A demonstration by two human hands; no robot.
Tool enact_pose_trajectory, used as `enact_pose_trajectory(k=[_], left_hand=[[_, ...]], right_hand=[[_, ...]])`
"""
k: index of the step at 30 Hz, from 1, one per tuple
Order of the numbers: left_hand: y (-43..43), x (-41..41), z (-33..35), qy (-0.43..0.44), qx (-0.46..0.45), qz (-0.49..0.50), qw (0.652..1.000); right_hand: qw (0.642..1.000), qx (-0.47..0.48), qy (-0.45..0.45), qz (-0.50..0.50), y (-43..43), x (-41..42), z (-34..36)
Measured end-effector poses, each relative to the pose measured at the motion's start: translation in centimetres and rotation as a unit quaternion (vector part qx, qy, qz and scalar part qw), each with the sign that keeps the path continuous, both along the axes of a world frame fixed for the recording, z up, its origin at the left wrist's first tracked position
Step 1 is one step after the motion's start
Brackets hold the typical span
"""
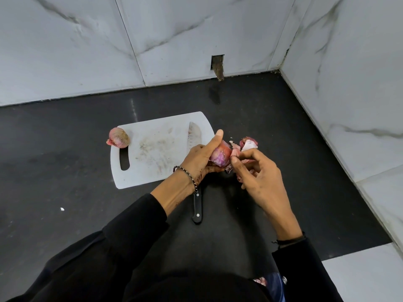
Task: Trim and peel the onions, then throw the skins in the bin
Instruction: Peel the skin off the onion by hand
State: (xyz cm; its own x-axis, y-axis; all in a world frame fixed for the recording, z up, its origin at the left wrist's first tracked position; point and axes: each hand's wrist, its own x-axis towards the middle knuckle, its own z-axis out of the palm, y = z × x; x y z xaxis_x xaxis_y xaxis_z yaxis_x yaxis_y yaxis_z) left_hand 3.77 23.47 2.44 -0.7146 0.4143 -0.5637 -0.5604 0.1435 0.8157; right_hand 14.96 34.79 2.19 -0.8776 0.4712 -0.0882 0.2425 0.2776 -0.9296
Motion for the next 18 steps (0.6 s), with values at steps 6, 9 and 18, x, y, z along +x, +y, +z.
enact_pose_trajectory(k=[6, 9, 18], left_hand=[[-0.8, 0.3, 0.3, -0.01, 0.046, -0.048, 0.998], [-1.3, 0.1, 0.0, -0.02, 0.07, -0.05, 0.996], [-1.4, 0.1, 0.0, -0.025, 0.039, -0.026, 0.999]], right_hand=[[0.996, -0.081, 0.022, -0.037, -0.2, 0.0, 0.4], [0.992, -0.113, 0.023, -0.057, 0.0, 0.0, 0.7], [0.963, -0.252, 0.04, -0.087, 0.0, -0.3, 1.3]])
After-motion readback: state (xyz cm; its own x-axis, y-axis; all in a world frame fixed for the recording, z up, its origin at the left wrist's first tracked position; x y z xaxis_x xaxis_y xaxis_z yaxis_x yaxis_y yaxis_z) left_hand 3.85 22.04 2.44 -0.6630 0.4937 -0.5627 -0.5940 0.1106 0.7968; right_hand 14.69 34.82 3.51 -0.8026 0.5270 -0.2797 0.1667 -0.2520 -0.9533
